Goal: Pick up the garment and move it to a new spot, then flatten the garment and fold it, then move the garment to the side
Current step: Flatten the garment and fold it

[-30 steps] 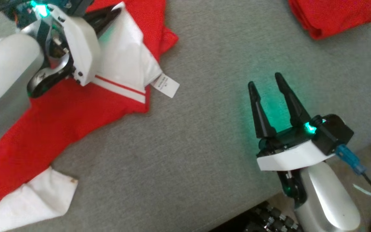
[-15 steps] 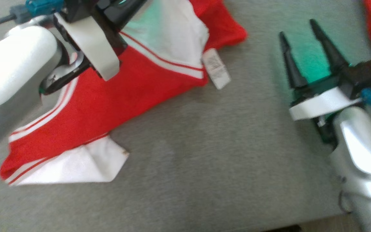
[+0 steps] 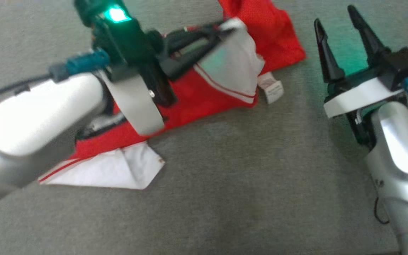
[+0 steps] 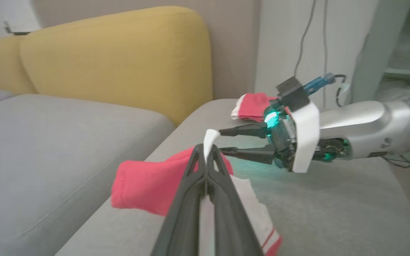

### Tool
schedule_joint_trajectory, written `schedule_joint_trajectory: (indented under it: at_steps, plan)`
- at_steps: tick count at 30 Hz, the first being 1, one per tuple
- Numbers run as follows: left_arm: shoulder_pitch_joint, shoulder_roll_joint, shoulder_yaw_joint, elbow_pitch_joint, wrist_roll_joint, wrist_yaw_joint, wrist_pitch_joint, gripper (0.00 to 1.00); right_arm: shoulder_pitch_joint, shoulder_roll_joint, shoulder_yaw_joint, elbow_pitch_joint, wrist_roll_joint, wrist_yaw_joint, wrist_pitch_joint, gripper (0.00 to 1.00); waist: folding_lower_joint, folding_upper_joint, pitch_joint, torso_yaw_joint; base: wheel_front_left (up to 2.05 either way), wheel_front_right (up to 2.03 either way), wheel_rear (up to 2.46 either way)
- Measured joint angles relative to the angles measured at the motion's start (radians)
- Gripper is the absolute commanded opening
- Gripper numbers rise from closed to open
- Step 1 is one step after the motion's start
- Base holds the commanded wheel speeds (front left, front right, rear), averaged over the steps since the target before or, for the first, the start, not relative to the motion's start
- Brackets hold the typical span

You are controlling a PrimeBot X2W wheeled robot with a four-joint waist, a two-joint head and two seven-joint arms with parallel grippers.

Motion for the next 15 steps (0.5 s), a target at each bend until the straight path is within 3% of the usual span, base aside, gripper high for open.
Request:
schedule_joint_trajectory:
  at_steps: [5, 8, 15]
  plan:
    - [0.006, 0.000, -0.003, -0.125, -0.004, 0.000, 0.061, 0.00, 0.075, 0.037, -0.042, -0.067, 0.001, 0.000, 0.000, 1.00, -0.0001, 0.0000, -0.016, -0.070, 0.00, 0.00, 0.00]
    - [0.031, -0.006, -0.003, -0.206, -0.014, 0.000, 0.185, 0.00, 0.116, 0.069, -0.086, -0.129, 0.000, 0.000, 0.000, 1.00, -0.0001, 0.0000, -0.026, -0.140, 0.00, 0.00, 0.00]
    - [0.108, 0.005, -0.004, -0.216, 0.009, 0.000, 0.291, 0.00, 0.169, 0.119, -0.128, -0.205, -0.012, 0.000, 0.000, 1.00, -0.0001, 0.0000, -0.025, -0.270, 0.00, 0.00, 0.00]
